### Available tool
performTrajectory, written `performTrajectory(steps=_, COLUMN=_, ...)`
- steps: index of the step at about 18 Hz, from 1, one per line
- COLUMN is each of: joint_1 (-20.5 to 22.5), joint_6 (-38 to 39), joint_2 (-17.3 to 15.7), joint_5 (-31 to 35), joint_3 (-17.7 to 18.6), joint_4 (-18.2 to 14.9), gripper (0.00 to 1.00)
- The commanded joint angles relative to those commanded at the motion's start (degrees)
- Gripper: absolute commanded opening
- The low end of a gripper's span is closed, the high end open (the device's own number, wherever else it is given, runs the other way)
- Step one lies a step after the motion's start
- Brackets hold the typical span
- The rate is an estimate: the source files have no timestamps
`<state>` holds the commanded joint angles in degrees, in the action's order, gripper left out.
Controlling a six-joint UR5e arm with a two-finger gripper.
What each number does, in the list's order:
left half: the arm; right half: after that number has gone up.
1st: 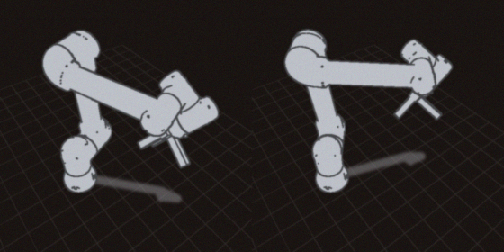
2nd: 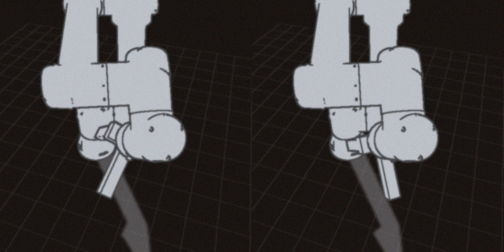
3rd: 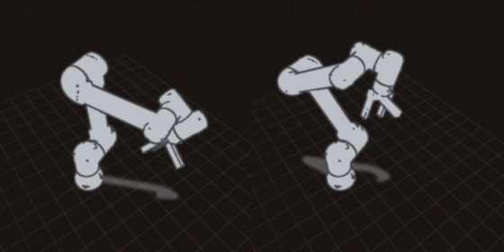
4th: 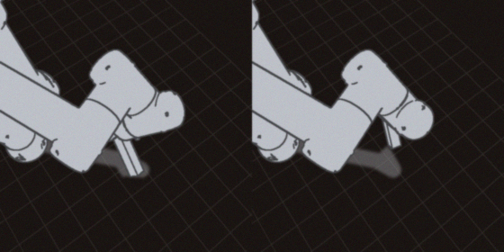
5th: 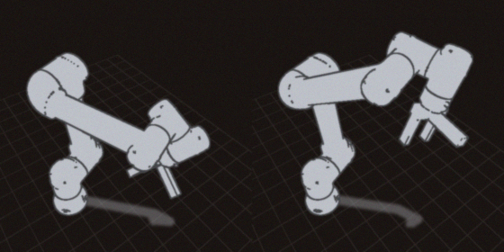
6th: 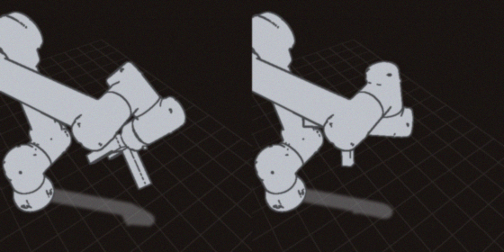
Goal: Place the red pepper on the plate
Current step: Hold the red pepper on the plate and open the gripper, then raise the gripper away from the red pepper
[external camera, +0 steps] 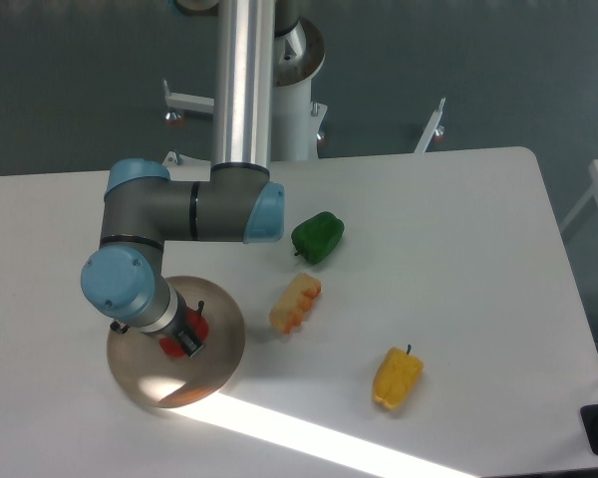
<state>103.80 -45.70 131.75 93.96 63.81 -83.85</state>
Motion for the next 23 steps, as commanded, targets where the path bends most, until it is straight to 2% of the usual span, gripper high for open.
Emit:
performTrajectory(steps=16, joint_1=0.0, joint_6=-0.8, joint_2=-0.6, joint_5=0.0, joint_3=0.0, joint_4=0.0, gripper=0.80)
performTrajectory(steps=23, joint_1=0.3, joint_6=-5.6, joint_2=-4.6, joint_5=0.0, joint_3=-0.2, joint_4=-0.9, gripper=0.82)
